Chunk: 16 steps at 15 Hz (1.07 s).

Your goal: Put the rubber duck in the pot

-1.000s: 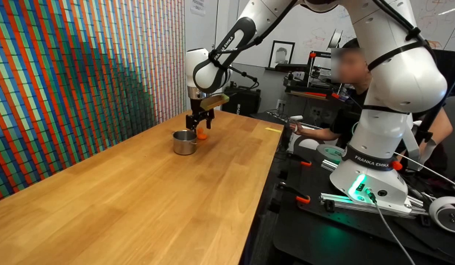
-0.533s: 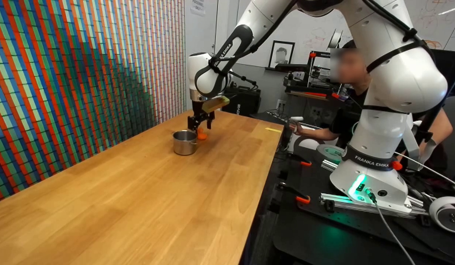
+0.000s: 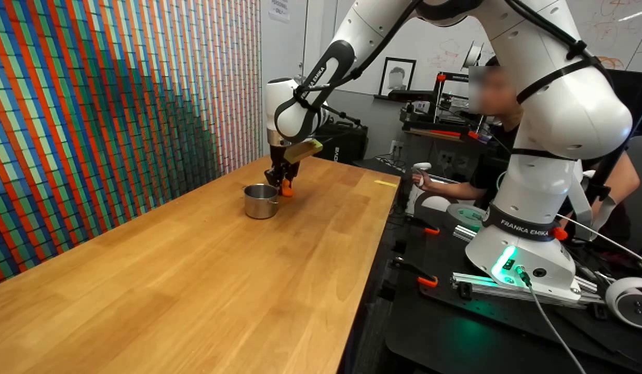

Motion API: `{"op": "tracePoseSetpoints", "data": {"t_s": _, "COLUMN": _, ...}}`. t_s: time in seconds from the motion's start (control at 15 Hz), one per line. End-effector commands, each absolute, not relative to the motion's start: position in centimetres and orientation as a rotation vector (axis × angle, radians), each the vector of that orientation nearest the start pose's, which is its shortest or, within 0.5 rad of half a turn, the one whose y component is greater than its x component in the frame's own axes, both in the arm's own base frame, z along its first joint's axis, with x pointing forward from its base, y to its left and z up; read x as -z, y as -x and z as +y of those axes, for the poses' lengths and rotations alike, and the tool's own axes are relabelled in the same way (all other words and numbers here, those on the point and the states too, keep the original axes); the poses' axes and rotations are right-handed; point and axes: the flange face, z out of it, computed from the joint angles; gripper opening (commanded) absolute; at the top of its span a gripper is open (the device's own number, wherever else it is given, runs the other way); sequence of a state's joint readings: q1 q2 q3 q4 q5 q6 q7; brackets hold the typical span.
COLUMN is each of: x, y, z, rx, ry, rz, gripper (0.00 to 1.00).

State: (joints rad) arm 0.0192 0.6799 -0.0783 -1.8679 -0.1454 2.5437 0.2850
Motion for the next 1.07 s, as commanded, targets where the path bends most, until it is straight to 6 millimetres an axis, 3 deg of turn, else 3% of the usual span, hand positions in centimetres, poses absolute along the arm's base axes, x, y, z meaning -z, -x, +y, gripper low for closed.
{"op": "tracePoseSetpoints", "data": {"t_s": 0.0, "x": -15.4, "y": -63.9, "z": -4.0, "rx": 0.003, "ry": 3.237, "rz": 0.386, "gripper": 0.18}}
{"op": "tracePoseSetpoints", "data": {"t_s": 0.27, "x": -17.9, "y": -65.3, "z": -4.6, "rx": -0.010, "ry": 3.200, "rz": 0.460, "gripper": 0.17}}
{"op": "tracePoseSetpoints", "data": {"t_s": 0.6, "x": -25.1, "y": -68.4, "z": -4.6, "rx": 0.034, "ry": 3.196, "rz": 0.476, "gripper": 0.18}}
{"op": "tracePoseSetpoints", "data": {"t_s": 0.8, "x": -28.2, "y": -68.7, "z": -2.9, "rx": 0.008, "ry": 3.167, "rz": 0.495, "gripper": 0.18}}
{"op": "tracePoseSetpoints", "data": {"t_s": 1.0, "x": -29.8, "y": -68.0, "z": 0.0, "rx": -0.035, "ry": 3.130, "rz": 0.473, "gripper": 0.18}}
